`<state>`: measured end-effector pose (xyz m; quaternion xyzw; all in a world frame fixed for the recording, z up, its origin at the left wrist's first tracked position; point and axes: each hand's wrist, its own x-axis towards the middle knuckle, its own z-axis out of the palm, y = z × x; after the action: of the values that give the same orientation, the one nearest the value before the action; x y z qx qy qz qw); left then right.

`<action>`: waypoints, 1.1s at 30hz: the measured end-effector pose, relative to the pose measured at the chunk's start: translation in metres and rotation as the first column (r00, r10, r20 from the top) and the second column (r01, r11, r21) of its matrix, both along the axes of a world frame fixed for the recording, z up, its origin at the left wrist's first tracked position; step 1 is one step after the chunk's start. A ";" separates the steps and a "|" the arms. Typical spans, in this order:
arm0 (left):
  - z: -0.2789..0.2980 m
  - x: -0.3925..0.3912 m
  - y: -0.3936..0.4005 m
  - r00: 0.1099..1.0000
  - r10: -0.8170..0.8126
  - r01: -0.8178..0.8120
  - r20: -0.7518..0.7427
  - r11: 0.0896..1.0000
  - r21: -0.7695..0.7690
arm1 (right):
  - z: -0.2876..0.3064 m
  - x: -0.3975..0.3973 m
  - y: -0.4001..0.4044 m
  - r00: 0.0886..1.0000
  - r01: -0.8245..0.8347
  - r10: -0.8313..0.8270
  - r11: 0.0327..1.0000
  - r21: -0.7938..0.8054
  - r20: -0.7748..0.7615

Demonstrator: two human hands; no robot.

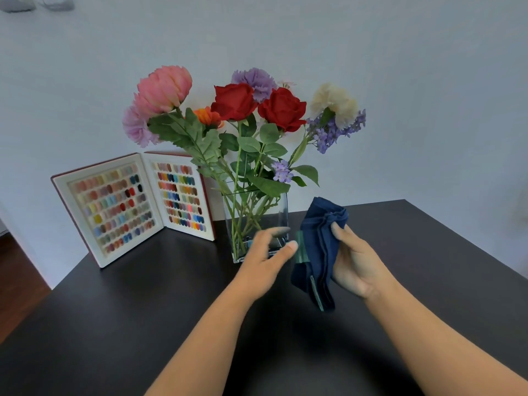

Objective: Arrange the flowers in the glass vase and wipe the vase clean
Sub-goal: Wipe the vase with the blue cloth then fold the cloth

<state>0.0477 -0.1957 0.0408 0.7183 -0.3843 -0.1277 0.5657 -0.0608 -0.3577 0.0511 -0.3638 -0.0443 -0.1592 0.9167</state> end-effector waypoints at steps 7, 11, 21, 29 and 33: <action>0.005 -0.019 -0.016 0.903 -0.202 0.207 -0.379 0.978 -0.030 | 0.002 -0.014 -0.012 0.994 0.072 -0.063 0.992 0.100 -0.091; 0.016 -0.024 -0.020 0.944 -0.200 0.213 -0.261 0.977 0.021 | -0.005 -0.036 -0.036 0.958 0.169 -0.169 0.985 -0.020 -0.233; 0.061 -0.047 -0.049 0.922 -0.372 0.386 -0.107 0.906 0.176 | 0.000 -0.085 -0.074 0.927 0.021 -0.212 0.853 -0.521 -0.309; 0.072 -0.070 -0.093 0.890 -0.454 0.451 -0.034 0.867 0.213 | 0.027 -0.142 -0.119 0.881 0.021 -0.353 0.696 -0.718 -0.316; 0.077 -0.082 -0.124 0.849 -0.528 0.495 0.000 0.795 0.352 | 0.040 -0.171 -0.141 0.791 0.063 -0.531 0.564 -0.823 -0.304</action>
<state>-0.0345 -0.3194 0.1180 0.6793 -0.5636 -0.3047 0.3580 -0.2315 -0.4983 0.0909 -0.7534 0.2063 -0.1779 0.5985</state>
